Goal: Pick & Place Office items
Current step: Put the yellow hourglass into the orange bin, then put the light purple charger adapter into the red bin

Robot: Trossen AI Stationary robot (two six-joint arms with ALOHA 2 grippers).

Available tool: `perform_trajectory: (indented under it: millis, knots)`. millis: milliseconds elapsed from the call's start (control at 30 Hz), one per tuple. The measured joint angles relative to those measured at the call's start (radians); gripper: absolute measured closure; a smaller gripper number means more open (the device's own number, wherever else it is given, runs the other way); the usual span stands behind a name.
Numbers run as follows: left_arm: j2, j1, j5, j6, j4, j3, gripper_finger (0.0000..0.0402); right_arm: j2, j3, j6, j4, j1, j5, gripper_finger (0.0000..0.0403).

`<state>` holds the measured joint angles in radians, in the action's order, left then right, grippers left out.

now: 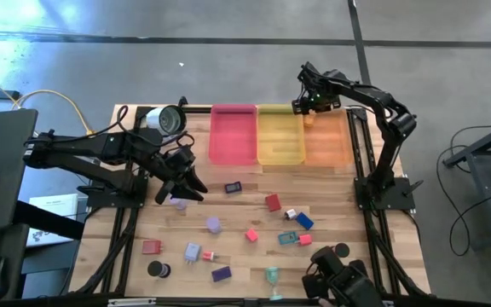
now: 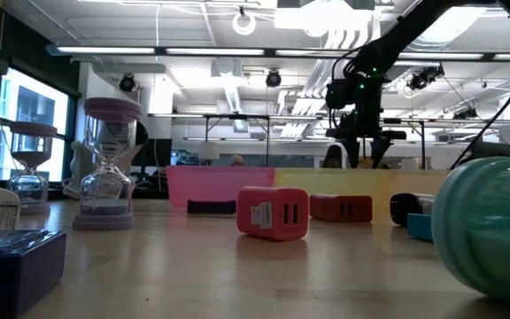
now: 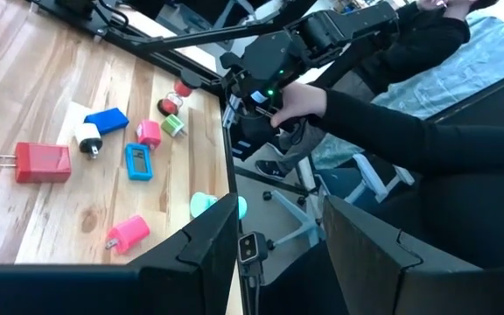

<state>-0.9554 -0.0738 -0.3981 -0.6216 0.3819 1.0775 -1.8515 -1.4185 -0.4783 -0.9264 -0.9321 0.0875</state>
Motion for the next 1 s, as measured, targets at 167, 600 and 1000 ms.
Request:
perform_trajectory:
  millis: [167,600,1000]
  knots:
    - [0.000,0.000,0.002,0.000,-0.001,0.000,0.0238,0.000,0.000,0.011,0.000,0.000,-0.011,0.0179]
    - [0.000,0.000,-0.008,-0.022,-0.001,0.000,0.0238,0.005,0.000,0.019,0.011,0.001,0.032,0.0179]
    - [0.000,0.000,-0.013,-0.032,-0.001,0.000,0.0238,0.005,0.000,0.053,0.036,-0.004,0.001,0.0069]
